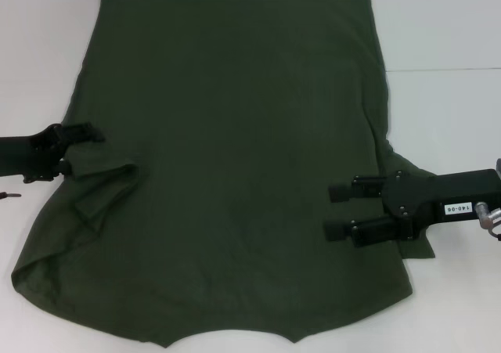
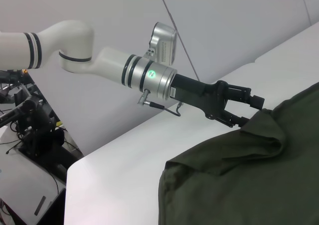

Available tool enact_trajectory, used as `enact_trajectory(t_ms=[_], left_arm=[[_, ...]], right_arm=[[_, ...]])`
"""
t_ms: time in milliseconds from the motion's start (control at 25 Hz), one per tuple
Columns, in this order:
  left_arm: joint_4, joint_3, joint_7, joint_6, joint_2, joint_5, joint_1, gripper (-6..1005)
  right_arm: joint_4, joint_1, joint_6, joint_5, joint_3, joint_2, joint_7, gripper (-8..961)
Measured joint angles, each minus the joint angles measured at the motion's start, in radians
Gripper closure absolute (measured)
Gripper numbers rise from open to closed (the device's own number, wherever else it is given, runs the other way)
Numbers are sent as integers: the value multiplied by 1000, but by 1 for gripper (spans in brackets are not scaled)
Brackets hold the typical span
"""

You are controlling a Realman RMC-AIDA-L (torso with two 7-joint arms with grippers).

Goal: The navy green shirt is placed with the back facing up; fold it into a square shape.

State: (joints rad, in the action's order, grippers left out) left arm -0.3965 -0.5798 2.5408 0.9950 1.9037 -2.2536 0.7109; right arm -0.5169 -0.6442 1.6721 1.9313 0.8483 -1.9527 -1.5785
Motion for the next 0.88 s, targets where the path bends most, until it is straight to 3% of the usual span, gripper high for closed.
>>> enact_trajectory(t_ms=[320, 600, 880], left_arm=[[13, 23, 2, 12, 12, 39, 31, 81], [9, 34, -34, 195, 26, 162, 84, 80], [1, 50, -62, 252, -9, 176, 0, 80]], right_arm=[[0, 0, -3, 0, 2, 1, 2, 28], [0, -7, -7, 1, 3, 1, 0, 28], [0, -9, -13, 1, 3, 2, 4, 28]])
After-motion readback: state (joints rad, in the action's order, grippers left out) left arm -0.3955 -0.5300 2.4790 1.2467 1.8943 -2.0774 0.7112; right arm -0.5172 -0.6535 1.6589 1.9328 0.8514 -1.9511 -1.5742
